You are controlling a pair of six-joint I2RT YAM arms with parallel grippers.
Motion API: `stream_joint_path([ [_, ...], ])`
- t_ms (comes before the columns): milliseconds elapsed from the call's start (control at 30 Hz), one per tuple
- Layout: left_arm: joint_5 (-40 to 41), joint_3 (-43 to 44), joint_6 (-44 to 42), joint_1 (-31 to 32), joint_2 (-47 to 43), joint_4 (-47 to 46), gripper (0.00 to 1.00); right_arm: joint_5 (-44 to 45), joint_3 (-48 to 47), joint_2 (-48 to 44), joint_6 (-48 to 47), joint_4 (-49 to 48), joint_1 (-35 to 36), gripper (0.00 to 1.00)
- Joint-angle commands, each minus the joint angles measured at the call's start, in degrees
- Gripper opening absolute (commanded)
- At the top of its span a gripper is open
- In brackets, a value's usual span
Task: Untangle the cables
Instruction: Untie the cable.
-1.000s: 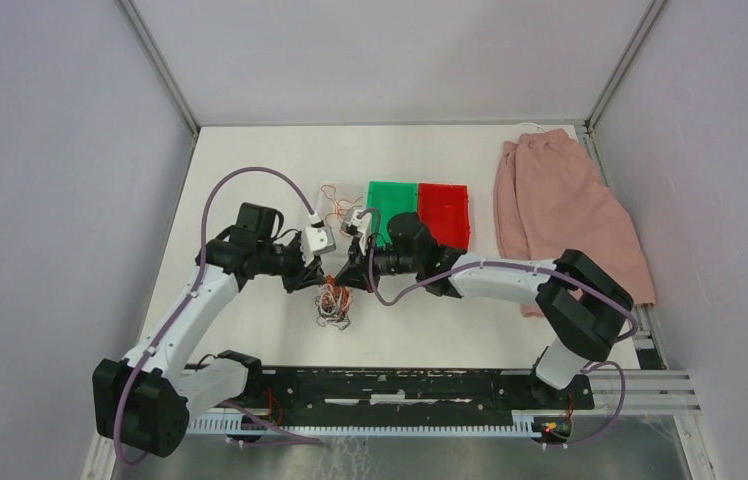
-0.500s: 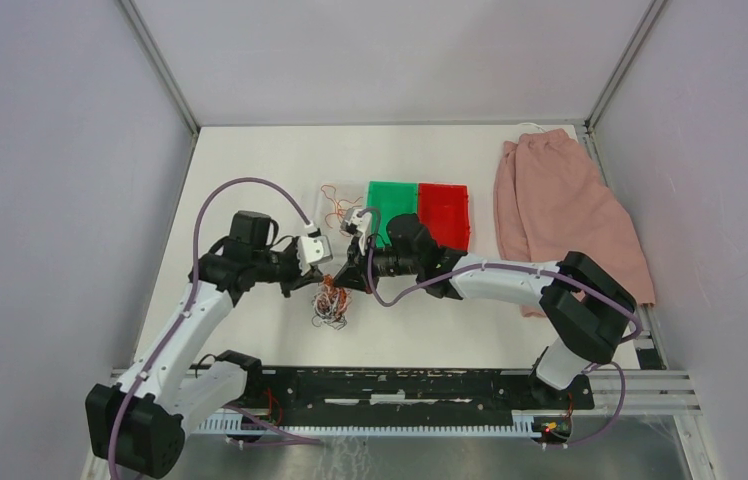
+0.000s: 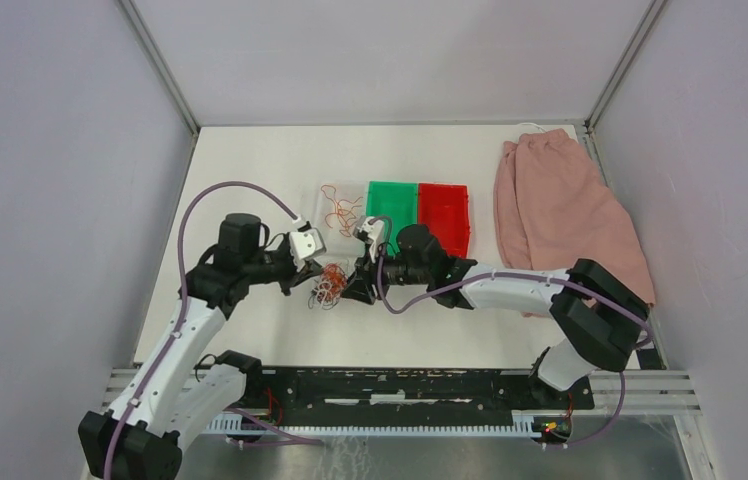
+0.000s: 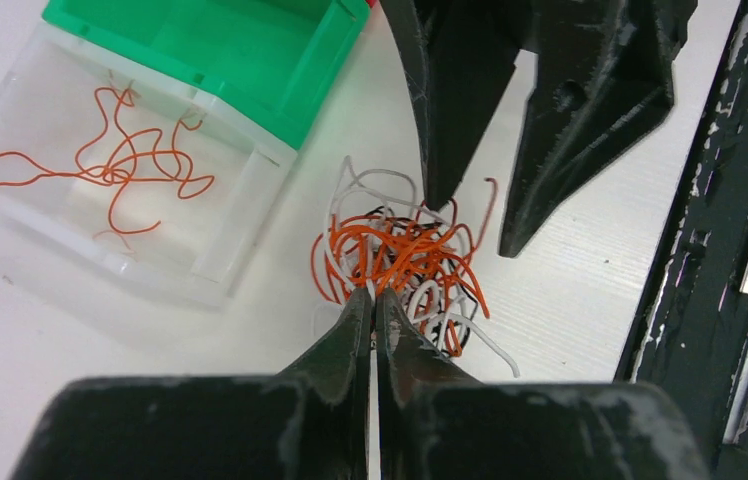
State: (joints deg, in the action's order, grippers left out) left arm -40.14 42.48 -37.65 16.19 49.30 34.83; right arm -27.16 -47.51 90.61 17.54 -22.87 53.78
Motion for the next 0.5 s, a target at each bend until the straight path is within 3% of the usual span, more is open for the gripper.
stream_joint_path([
  [0, 0.1, 3.7, 6.4, -0.2, -3.3, -3.9, 0.03, 10.6, 3.2, -5.3, 1.6, -3.2, 0.0, 0.58],
  [133, -1.7, 5.5, 9.1, -0.2, -3.6, -2.6, 0.03, 16.2, 5.0, -8.9, 1.8, -5.0, -0.1, 0.64],
  [467, -3.5, 7.5, 7.2, -0.2, -2.5, 1.8, 0.03, 10.4, 1.6, -14.5, 1.6, -6.6, 0.0, 0.65],
])
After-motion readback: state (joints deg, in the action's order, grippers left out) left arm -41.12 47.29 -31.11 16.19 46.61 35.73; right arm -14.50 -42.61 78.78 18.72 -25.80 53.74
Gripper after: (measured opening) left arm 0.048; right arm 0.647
